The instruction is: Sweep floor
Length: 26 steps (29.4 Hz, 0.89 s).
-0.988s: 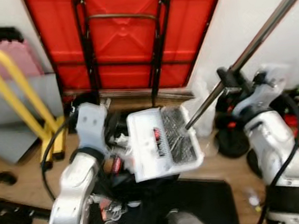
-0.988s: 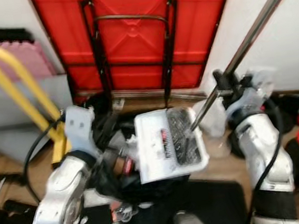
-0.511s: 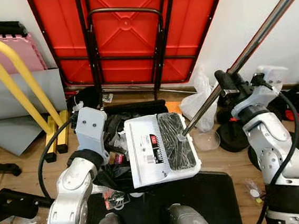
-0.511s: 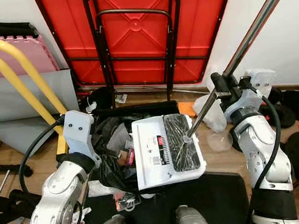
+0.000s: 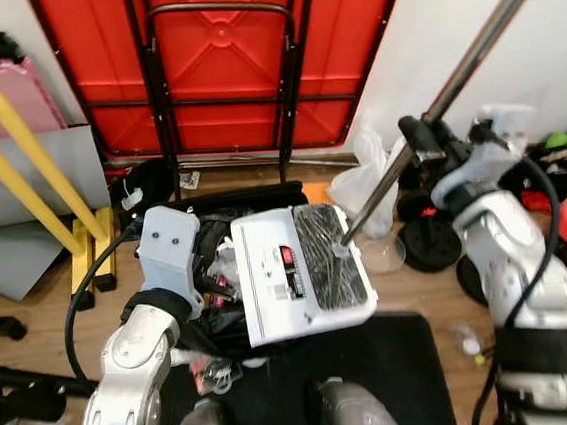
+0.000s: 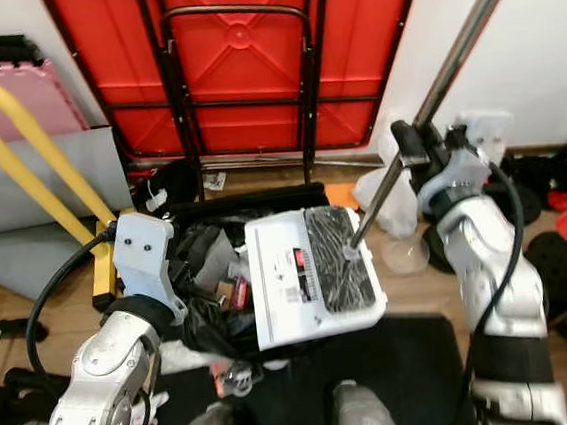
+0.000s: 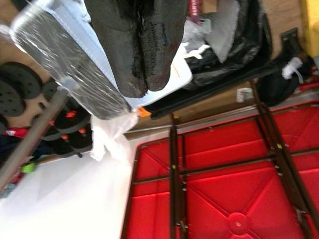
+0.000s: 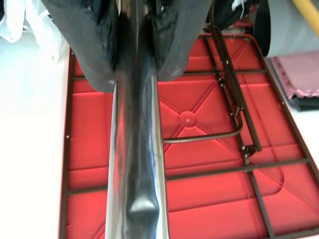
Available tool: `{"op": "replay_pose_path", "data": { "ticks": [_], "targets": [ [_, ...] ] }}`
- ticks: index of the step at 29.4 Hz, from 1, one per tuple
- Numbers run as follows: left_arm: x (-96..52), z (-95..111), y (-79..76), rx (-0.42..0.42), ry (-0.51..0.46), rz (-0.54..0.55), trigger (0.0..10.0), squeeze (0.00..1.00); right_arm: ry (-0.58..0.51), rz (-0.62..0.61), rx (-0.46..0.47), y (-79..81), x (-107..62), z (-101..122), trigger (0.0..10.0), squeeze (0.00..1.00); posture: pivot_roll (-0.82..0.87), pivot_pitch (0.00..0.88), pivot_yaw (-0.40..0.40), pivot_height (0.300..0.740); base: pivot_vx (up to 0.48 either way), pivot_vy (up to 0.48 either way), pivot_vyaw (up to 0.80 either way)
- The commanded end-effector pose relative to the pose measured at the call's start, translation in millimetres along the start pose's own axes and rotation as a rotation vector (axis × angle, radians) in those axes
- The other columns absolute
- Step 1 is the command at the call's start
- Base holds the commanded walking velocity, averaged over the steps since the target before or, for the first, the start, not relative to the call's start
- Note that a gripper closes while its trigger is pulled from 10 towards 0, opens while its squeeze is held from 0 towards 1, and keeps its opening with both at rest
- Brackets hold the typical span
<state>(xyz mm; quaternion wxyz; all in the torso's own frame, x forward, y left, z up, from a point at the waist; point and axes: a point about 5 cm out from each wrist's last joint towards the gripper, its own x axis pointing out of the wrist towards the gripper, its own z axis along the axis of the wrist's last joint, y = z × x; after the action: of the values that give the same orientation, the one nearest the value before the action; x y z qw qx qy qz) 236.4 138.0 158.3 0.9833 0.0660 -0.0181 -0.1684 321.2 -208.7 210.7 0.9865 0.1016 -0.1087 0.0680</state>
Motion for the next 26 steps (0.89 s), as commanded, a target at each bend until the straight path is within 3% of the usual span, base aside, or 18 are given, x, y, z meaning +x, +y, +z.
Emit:
{"op": "replay_pose_path", "data": {
  "ticks": [1,3,5,7,9,12,16,19,26],
  "targets": [
    [-5.7,2.5,0.4,0.014,0.012,0.042,10.0,0.0,-0.096,-0.01,-0.084,-5.1,13.0,22.5,10.0,0.0,-0.12,0.283,-0.157,0.74,0.0,0.0,0.0],
    [-7.2,4.2,0.2,0.019,0.01,0.045,10.0,0.0,-0.096,-0.013,-0.106,-6.0,18.2,24.7,10.0,0.0,-0.12,0.283,-0.157,0.74,0.0,0.0,0.0],
    [-11.4,9.2,-0.4,0.026,0.003,0.047,10.0,0.0,-0.089,-0.011,-0.19,-4.7,28.5,29.4,10.0,0.0,-0.12,0.319,-0.164,0.74,0.0,0.0,0.0],
    [-15.8,14.7,-1.1,0.025,-0.003,0.053,10.0,0.0,-0.074,0.0,-0.267,1.3,47.1,35.6,10.0,0.0,-0.12,0.355,-0.173,0.74,0.0,0.0,0.0],
    [-16.8,15.8,-1.2,0.025,-0.004,0.054,10.0,0.0,-0.071,0.002,-0.282,2.8,51.6,37.1,10.0,0.0,-0.12,0.355,-0.173,0.74,0.0,0.0,0.0],
    [-24.1,23.6,-3.8,0.026,-0.006,0.056,10.0,0.0,-0.078,0.016,-0.335,12.9,77.2,47.9,10.0,0.0,-0.11,0.418,-0.194,0.74,0.0,0.0,0.0],
    [-34.1,32.6,-8.2,0.033,-0.011,0.052,10.0,0.0,-0.091,0.055,-0.351,25.3,96.7,57.7,10.0,0.0,-0.1,0.445,-0.202,0.74,0.0,0.0,0.0],
    [-38.7,35.5,-10.0,0.029,-0.014,0.051,10.0,0.0,-0.099,0.065,-0.361,29.5,100.6,60.7,10.0,0.0,-0.1,0.464,-0.209,0.74,0.0,0.0,0.0],
    [-47.0,43.0,-15.7,0.02,-0.009,0.03,10.0,0.0,-0.124,0.125,-0.374,58.0,119.8,73.2,10.0,0.0,-0.1,0.496,-0.222,0.74,0.192,0.0,0.0]
  ]
}}
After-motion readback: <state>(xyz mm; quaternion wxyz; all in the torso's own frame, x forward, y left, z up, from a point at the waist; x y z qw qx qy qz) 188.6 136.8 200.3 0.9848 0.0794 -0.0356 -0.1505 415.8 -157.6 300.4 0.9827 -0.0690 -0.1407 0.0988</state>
